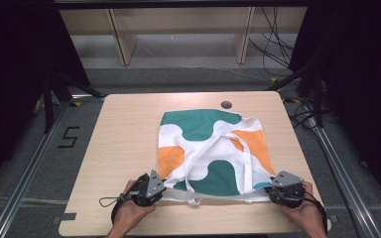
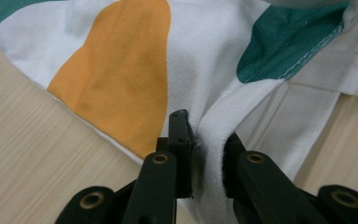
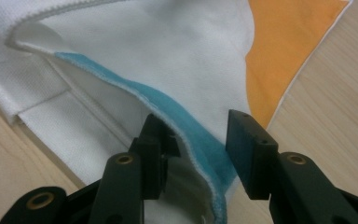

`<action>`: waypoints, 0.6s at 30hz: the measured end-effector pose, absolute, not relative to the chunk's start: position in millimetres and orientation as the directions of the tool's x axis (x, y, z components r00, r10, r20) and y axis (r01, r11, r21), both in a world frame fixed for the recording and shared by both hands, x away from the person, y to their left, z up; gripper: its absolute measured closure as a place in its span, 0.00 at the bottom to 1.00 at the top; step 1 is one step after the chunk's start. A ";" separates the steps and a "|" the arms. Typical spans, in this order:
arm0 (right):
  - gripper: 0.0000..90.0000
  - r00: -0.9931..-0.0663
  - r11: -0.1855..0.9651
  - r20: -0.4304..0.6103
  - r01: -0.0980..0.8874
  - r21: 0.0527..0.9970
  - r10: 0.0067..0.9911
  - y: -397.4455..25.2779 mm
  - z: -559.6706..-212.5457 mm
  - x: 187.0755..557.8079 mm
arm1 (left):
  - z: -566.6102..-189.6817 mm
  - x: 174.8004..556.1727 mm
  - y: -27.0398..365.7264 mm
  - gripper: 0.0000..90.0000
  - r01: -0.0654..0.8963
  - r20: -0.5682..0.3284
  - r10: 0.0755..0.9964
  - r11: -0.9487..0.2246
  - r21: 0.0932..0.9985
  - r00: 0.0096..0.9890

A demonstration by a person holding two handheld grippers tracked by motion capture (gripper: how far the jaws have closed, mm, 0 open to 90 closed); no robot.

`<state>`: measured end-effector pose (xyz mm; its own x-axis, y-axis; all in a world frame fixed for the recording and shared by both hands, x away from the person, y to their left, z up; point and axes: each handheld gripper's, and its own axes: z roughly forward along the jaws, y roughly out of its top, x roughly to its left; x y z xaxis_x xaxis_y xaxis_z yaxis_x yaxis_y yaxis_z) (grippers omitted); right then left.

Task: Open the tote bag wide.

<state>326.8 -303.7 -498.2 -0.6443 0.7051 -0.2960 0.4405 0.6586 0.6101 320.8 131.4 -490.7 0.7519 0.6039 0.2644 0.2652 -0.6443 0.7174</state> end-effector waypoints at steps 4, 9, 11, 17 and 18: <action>0.67 -0.645 0.655 -0.287 0.447 0.610 0.708 -303.8 -498.4 327.4 | -487.7 316.7 134.9 0.88 0.261 0.259 0.610 -0.631 0.731 0.749; 0.73 -0.646 0.650 -0.277 0.454 0.610 0.711 -302.7 -497.9 325.5 | -486.3 315.4 135.3 0.89 0.251 0.268 0.610 -0.631 0.734 0.746; 0.77 -0.648 0.646 -0.268 0.457 0.612 0.713 -302.8 -497.1 325.1 | -485.6 314.6 135.6 0.89 0.251 0.269 0.611 -0.629 0.736 0.745; 0.91 -0.650 0.655 -0.298 0.414 0.632 0.699 -304.6 -491.1 323.7 | -479.0 313.7 139.2 0.89 0.265 0.230 0.635 -0.585 0.766 0.738; 0.92 -0.645 0.646 -0.297 0.410 0.644 0.705 -304.8 -488.9 322.8 | -477.2 313.9 140.2 0.89 0.262 0.233 0.635 -0.585 0.768 0.737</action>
<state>322.8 -304.8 -488.9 -0.6446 0.7046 -0.2966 0.4101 0.6461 0.6437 313.9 140.2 -477.2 0.7366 0.6351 0.2325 0.2618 -0.5847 0.7678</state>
